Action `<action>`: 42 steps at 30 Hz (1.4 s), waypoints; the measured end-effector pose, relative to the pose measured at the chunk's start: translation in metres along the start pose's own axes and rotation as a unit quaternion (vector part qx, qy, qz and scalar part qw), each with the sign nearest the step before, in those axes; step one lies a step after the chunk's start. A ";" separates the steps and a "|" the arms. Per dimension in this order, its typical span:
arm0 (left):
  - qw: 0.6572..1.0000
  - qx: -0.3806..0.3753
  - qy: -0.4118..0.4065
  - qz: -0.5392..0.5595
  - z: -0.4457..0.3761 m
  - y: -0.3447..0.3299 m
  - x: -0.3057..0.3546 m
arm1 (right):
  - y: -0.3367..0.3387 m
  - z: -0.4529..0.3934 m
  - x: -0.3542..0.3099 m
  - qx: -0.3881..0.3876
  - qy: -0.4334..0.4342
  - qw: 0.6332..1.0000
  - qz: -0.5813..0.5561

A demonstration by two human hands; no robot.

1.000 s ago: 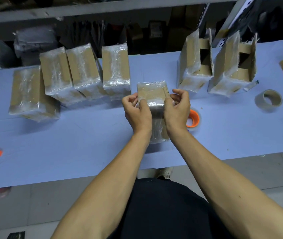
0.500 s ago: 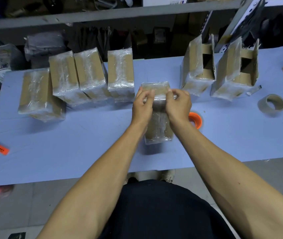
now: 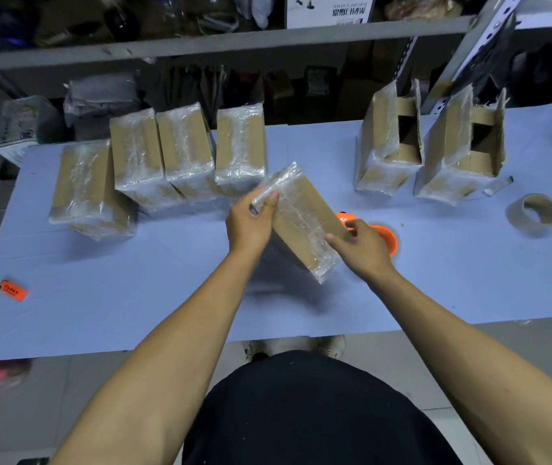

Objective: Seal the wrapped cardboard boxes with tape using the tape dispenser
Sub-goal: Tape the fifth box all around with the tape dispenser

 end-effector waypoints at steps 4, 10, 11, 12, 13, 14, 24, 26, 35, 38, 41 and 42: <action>0.999 0.019 -0.011 -0.026 0.017 -0.006 -0.007 | -0.009 0.006 0.019 0.035 -0.069 0.991 -0.105; 0.993 0.008 0.048 -0.107 0.025 0.011 -0.040 | 0.000 -0.001 0.027 0.080 -0.057 0.979 -0.179; 0.991 0.004 0.075 -0.107 0.027 0.017 -0.050 | -0.003 -0.002 0.024 0.080 -0.058 0.977 -0.188; 0.990 0.001 0.099 -0.103 0.029 0.023 -0.059 | -0.006 -0.002 0.022 0.083 -0.059 0.977 -0.189; 0.988 -0.004 0.114 -0.101 0.031 0.028 -0.066 | -0.010 -0.002 0.021 0.091 -0.057 0.978 -0.179; 0.988 -0.012 0.115 -0.103 0.031 0.032 -0.070 | -0.013 -0.001 0.021 0.101 -0.051 0.980 -0.162; 0.923 -0.207 -0.039 -0.322 0.004 0.019 -0.044 | -0.023 -0.012 0.008 0.055 0.026 0.998 -0.029; 0.919 -0.203 -0.021 -0.337 0.006 0.019 -0.044 | -0.024 -0.009 0.008 0.083 0.027 0.995 -0.040; 0.944 -0.290 0.060 -0.149 0.005 -0.034 -0.032 | -0.022 -0.028 -0.003 -0.011 0.114 0.991 -0.071; 0.951 -0.289 0.059 -0.090 0.005 -0.043 -0.040 | -0.005 -0.037 0.026 0.049 0.064 0.996 -0.047; 0.949 -0.292 0.085 -0.084 0.006 -0.040 -0.044 | 0.000 -0.043 0.058 0.041 -0.033 0.996 0.072; 0.947 -0.293 0.093 -0.086 0.007 -0.040 -0.046 | -0.003 -0.044 0.063 0.019 -0.044 0.994 0.100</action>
Point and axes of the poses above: each hand's wrist, its own z-axis away from the middle knuckle, its own y-axis out of the back of the hand, x = y × z, the point moved 3 cm from there along -z, towards the middle knuckle
